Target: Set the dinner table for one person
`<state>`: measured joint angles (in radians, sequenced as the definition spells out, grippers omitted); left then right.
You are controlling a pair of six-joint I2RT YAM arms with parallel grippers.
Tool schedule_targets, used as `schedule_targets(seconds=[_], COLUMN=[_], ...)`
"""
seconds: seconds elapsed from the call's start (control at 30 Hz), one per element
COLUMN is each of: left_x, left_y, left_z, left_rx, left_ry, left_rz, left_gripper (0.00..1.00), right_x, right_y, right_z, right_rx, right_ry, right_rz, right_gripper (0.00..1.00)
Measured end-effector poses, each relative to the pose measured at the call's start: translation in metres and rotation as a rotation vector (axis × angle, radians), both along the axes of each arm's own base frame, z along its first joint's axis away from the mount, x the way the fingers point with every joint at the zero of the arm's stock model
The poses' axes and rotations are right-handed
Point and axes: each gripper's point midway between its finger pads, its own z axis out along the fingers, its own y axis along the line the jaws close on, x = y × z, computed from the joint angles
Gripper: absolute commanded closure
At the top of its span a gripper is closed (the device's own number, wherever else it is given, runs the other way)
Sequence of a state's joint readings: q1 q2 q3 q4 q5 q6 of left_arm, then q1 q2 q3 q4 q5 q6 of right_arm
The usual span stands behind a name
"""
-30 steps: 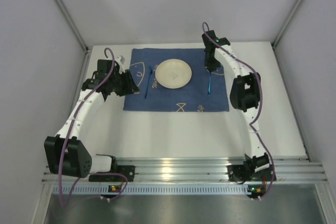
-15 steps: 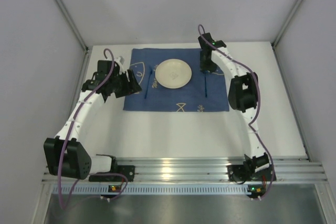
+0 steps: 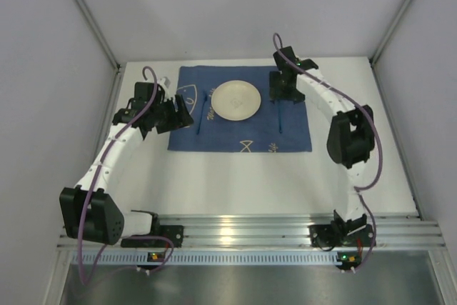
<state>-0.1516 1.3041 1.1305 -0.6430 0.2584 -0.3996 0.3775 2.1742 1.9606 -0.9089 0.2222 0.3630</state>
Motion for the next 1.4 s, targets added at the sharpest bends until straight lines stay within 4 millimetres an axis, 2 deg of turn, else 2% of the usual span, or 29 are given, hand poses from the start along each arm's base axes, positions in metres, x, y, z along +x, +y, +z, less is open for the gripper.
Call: schedule_targets(seconds=[0.03, 0.07, 0.17, 0.23, 0.27, 0.37, 0.4, 0.5, 0.6, 0.7, 0.77, 0.9, 1.0, 1.2, 1.4], left_x=[0.0, 0.001, 0.003, 0.008, 0.011, 0.028, 0.033, 0.05, 0.06, 0.053, 0.041, 0.022, 0.024, 0.025, 0.019], left_y=[0.0, 0.001, 0.002, 0.002, 0.002, 0.003, 0.004, 0.004, 0.002, -0.003, -0.013, -0.035, -0.028, -0.014, -0.005], left_z=[0.0, 0.0, 0.001, 0.004, 0.006, 0.017, 0.021, 0.034, 0.038, 0.021, 0.008, -0.002, 0.007, 0.025, 0.022], left_rx=[0.003, 0.005, 0.005, 0.008, 0.011, 0.028, 0.035, 0.076, 0.089, 0.137, 0.188, 0.242, 0.262, 0.285, 0.306], left_ry=[-0.001, -0.002, -0.005, -0.013, -0.019, -0.051, -0.064, -0.137, -0.218, -0.27, -0.293, -0.348, -0.392, -0.467, -0.473], left_rz=[0.002, 0.004, 0.019, 0.026, 0.03, 0.051, 0.058, 0.097, 0.129, 0.137, 0.098, 0.012, 0.045, 0.108, 0.127], left_gripper=[0.19, 0.03, 0.02, 0.02, 0.02, 0.02, 0.02, 0.02, 0.02, 0.02, 0.02, 0.02, 0.02, 0.02, 0.03], right_x=[-0.009, -0.019, -0.054, -0.085, -0.103, -0.161, -0.173, -0.2, -0.216, -0.225, -0.23, -0.24, -0.241, -0.241, -0.244], right_y=[0.002, 0.004, 0.014, 0.023, 0.028, 0.026, 0.02, -0.012, -0.027, -0.032, -0.036, -0.043, -0.044, -0.043, -0.041], right_z=[0.019, 0.035, 0.092, 0.13, 0.146, 0.18, 0.189, 0.185, 0.151, 0.12, 0.111, 0.116, 0.122, 0.119, 0.115], right_rx=[0.013, 0.027, 0.085, 0.13, 0.156, 0.233, 0.266, 0.301, 0.281, 0.25, 0.244, 0.271, 0.286, 0.287, 0.299], right_ry=[-0.03, -0.059, -0.182, -0.278, -0.338, -0.453, -0.501, -0.581, -0.55, -0.493, -0.478, -0.511, -0.53, -0.52, -0.511], right_rz=[0.011, 0.024, 0.083, 0.141, 0.177, 0.254, 0.243, 0.144, 0.12, 0.118, 0.114, 0.1, 0.093, 0.098, 0.111], right_gripper=[0.24, 0.22, 0.17, 0.02, 0.0, 0.0, 0.0, 0.0, 0.0, 0.0, 0.0, 0.0, 0.0, 0.0, 0.0])
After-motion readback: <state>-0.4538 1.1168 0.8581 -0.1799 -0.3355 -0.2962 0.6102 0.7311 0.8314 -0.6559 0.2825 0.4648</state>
